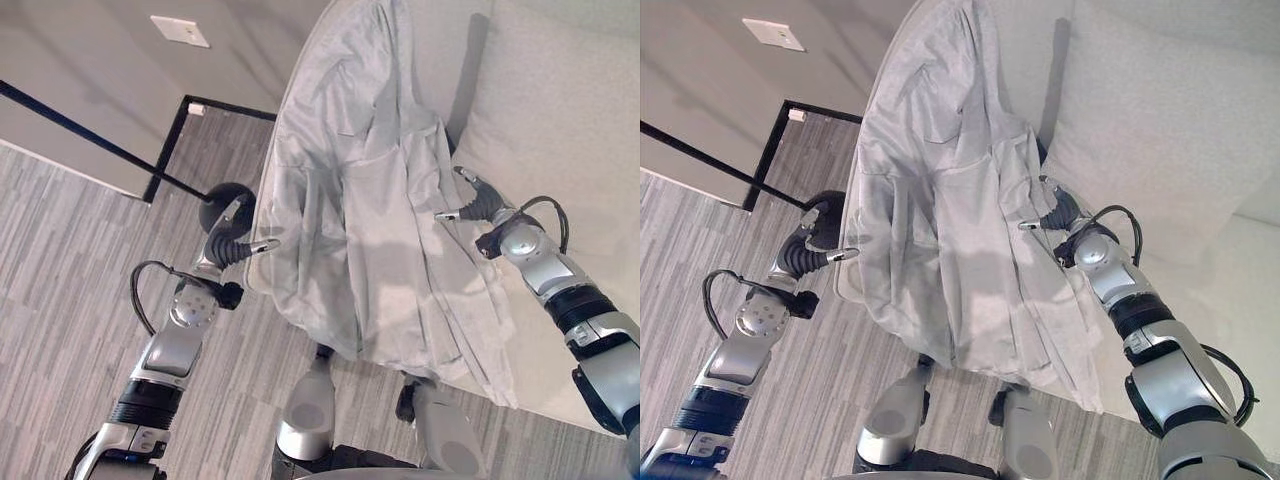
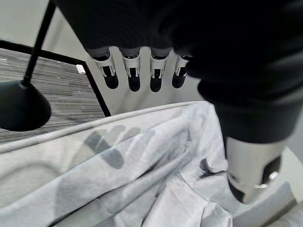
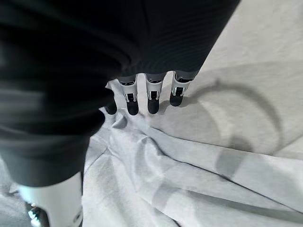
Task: Hang the clothes on the sofa on the clothes rack.
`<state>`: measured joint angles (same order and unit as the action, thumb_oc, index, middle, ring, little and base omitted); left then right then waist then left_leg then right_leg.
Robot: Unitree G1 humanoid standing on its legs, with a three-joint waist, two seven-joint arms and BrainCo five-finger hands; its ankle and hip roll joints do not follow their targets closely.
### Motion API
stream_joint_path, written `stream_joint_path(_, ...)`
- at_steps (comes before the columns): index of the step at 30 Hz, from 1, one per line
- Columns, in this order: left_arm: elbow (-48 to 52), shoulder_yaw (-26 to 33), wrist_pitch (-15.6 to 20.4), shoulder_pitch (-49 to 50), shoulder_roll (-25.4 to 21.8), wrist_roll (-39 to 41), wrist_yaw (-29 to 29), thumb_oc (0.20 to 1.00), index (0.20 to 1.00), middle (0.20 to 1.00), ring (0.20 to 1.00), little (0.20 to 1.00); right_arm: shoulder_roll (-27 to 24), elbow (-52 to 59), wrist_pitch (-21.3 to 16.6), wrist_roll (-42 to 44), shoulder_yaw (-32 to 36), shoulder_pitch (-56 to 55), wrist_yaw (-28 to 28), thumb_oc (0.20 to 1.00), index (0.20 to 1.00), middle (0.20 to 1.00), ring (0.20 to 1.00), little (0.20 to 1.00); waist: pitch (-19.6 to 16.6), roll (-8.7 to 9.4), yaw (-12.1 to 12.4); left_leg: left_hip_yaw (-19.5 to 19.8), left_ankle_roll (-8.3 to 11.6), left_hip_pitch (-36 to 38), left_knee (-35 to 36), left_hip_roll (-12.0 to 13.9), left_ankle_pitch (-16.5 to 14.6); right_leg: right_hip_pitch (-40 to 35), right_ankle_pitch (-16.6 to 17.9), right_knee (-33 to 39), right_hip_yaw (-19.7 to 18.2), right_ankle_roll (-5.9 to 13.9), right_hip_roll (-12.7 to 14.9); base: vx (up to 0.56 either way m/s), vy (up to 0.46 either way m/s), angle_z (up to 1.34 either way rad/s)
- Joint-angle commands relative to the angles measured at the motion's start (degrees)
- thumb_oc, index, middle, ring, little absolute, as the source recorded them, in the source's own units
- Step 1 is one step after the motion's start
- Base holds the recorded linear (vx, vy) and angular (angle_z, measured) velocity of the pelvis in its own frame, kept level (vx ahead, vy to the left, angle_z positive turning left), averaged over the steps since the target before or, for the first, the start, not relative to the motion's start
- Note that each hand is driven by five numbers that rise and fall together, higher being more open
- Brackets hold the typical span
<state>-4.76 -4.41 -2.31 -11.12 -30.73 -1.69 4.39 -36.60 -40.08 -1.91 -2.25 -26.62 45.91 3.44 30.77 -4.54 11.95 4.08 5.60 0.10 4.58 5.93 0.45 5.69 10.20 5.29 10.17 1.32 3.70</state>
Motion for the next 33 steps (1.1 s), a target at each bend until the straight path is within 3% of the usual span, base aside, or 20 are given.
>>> stream_joint_path(1, 2.10, 0.25, 2.60, -0.58, -1.59, -2.14, 1.59, 1.000, 1.000, 1.000, 1.000, 1.000, -0.58, -2.65, -1.63, -0.14, -3.89, 8.56, 2.02, 1.000, 1.000, 1.000, 1.000, 1.000, -0.97, -1.21, 0.74, -3.31, -1.74, -5.30, 0.42, 0.96, 2.85, -0.51, -5.06, -0.29, -3.07, 1.84, 3.51, 0.00, 0.000, 0.00)
stream_joint_path(10, 4.01, -0.06, 2.78, 0.17, -0.97, -2.76, 1.64, 1.000, 1.000, 1.000, 1.000, 1.000, -1.01, -14.76, -0.83, -0.03, -5.59, 14.14, 4.65, 1.000, 1.000, 1.000, 1.000, 1.000, -0.97, -2.27, 2.62, -2.33, -1.67, -10.27, 0.42, 1.19, 3.39, 3.79, -4.65, -0.29, -3.49, 1.68, 3.62, -0.01, 0.030, 0.01)
stream_joint_path(21, 6.92, -0.65, 3.01, 2.32, -1.19, -3.05, 1.25, 1.000, 1.000, 1.000, 1.000, 1.000, -1.15, -20.66, -0.97, 0.97, -7.44, 16.09, 5.21, 1.000, 1.000, 1.000, 1.000, 1.000, -0.97, -2.90, 4.60, -1.42, -1.60, -16.02, 0.42, 1.41, 4.10, 8.66, -4.06, -0.29, -3.82, 1.59, 4.07, -0.01, 0.037, 0.06)
stream_joint_path(33, 9.75, 0.22, 3.28, 2.72, -0.86, -3.82, 1.94, 1.000, 1.000, 1.000, 1.000, 1.000, -1.27, -16.51, -1.12, -0.14, -8.15, 15.87, 5.91, 1.000, 1.000, 1.000, 1.000, 1.000, -0.97, -2.86, 6.00, -0.66, -1.67, -20.02, 0.42, 1.24, 4.52, 11.96, -3.66, -0.29, -3.72, 1.72, 4.91, -0.02, 0.038, 0.02)
